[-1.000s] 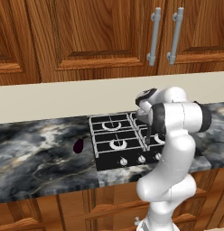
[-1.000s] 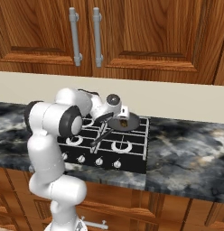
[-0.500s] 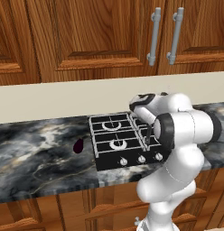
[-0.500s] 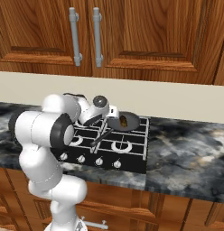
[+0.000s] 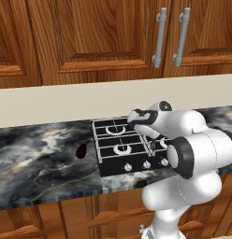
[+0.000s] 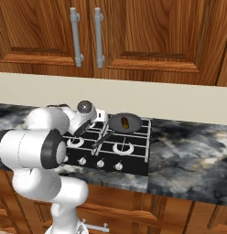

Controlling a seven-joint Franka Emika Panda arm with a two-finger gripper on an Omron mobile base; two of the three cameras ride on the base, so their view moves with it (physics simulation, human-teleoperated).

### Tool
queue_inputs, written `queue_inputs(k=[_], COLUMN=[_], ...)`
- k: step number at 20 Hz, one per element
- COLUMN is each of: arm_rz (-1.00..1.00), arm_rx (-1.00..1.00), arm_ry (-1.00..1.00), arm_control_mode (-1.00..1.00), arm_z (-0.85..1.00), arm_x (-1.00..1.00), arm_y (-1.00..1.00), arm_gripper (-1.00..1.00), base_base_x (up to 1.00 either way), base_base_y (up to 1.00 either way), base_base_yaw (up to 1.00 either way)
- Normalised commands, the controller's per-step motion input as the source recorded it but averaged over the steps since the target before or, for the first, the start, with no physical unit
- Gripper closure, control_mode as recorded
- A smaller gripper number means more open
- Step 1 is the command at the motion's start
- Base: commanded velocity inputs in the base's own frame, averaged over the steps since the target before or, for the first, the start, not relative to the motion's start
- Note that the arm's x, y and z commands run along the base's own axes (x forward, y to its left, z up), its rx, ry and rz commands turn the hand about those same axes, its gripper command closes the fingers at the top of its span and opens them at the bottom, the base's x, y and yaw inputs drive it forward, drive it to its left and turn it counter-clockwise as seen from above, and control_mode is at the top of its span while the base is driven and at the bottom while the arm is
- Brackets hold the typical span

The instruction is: Put the sweet potato and eggplant in the pan. Then turn on the rear right burner and set the heat to medium.

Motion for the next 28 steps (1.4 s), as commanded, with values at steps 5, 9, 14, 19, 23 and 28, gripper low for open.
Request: queue_inputs(k=[5, 9, 14, 19, 23, 28], arm_rz=[0.00, 0.00, -0.04, -0.08, -0.10, -0.12], arm_rx=[0.00, 0.00, 0.00, 0.00, 0.00, 0.00], arm_ry=[0.00, 0.04, 0.15, 0.15, 0.11, 0.03], arm_control_mode=[-1.00, -1.00, -1.00, -1.00, -1.00, -1.00], arm_z=[0.37, 0.27, 0.11, 0.00, 0.00, -0.01], arm_x=[-0.32, -0.34, -0.33, -0.28, -0.23, -0.21], arm_y=[0.38, 0.25, 0.11, 0.10, 0.07, 0.13], arm_gripper=[-1.00, -1.00, -1.00, -1.00, -1.00, -1.00], base_base_x=[0.00, 0.00, 0.00, 0.00, 0.00, 0.00], base_base_y=[0.00, 0.00, 0.00, 0.00, 0.00, 0.00], base_base_yaw=[0.00, 0.00, 0.00, 0.00, 0.00, 0.00])
